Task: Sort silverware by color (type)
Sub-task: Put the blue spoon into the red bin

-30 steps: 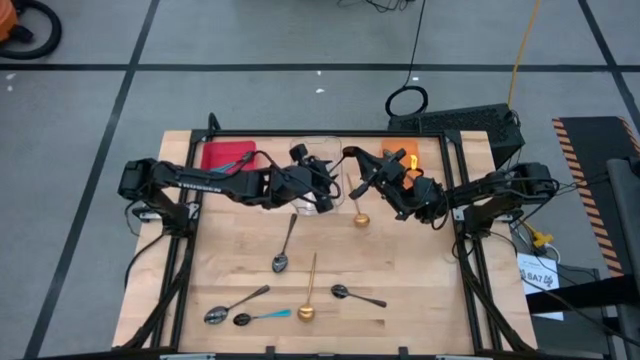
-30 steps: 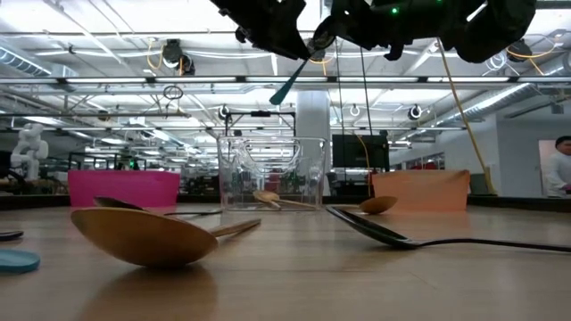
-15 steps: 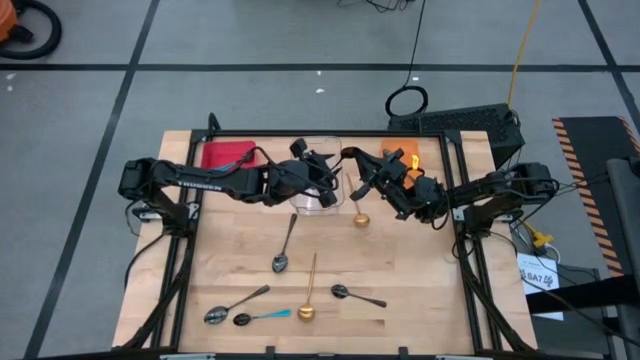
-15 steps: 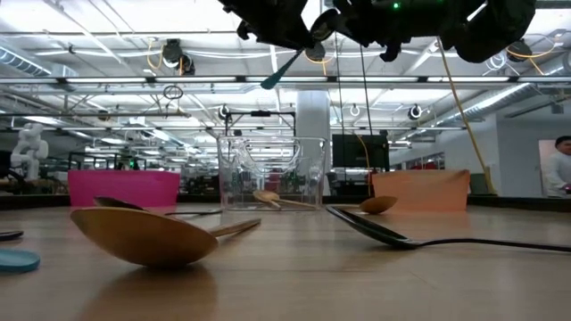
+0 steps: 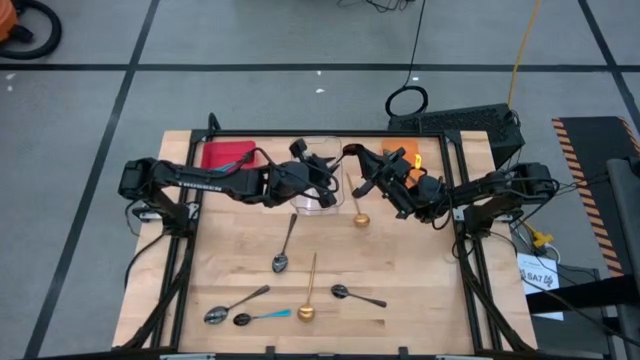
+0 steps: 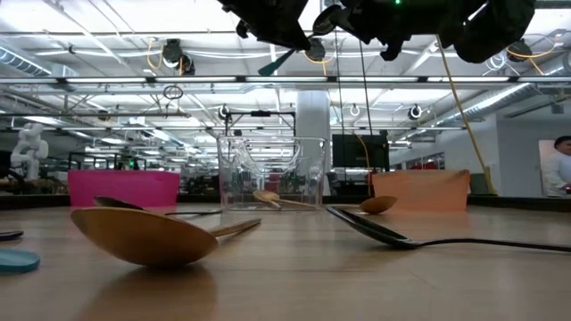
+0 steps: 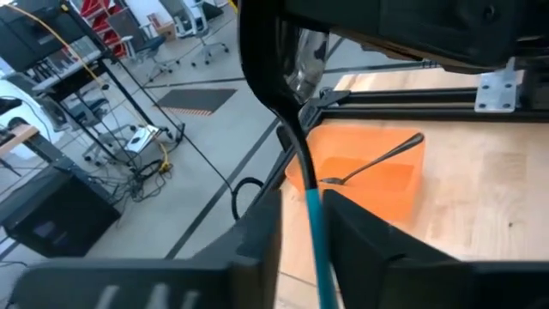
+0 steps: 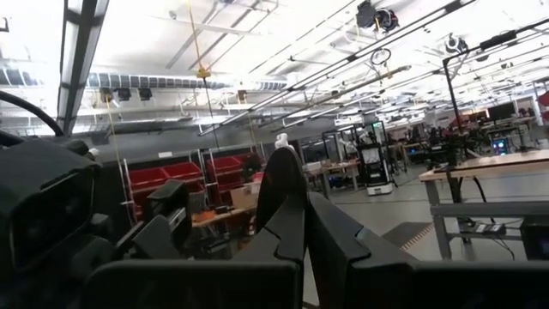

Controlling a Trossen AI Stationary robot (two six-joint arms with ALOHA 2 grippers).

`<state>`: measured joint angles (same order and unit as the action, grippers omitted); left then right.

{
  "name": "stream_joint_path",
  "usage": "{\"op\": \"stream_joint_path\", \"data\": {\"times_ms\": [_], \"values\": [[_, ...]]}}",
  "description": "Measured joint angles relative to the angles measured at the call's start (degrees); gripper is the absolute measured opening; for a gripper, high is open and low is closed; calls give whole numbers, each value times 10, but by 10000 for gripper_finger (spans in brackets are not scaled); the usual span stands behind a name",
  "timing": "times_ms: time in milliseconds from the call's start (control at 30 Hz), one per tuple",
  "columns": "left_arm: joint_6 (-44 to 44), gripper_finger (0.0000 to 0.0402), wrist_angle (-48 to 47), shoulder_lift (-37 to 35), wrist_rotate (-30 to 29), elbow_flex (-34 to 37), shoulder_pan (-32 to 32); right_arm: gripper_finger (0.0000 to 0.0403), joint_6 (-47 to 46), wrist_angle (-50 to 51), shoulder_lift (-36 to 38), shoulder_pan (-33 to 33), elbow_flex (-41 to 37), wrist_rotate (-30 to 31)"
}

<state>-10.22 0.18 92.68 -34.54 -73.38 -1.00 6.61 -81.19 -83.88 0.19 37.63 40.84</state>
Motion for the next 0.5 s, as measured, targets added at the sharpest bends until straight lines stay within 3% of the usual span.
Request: {"op": "stream_joint_path", "data": {"times_ms": [167,400,500], "values": [[9,19,-1,0,-4,0,-3,0,-1,14,0,-1,0,3],[19,15,-3,0,-9,0,-3,2,1,26,1,-1,0,0],[24,15,-10,0,-10,0,-3,22,2,38,1,-2,0,1]]}}
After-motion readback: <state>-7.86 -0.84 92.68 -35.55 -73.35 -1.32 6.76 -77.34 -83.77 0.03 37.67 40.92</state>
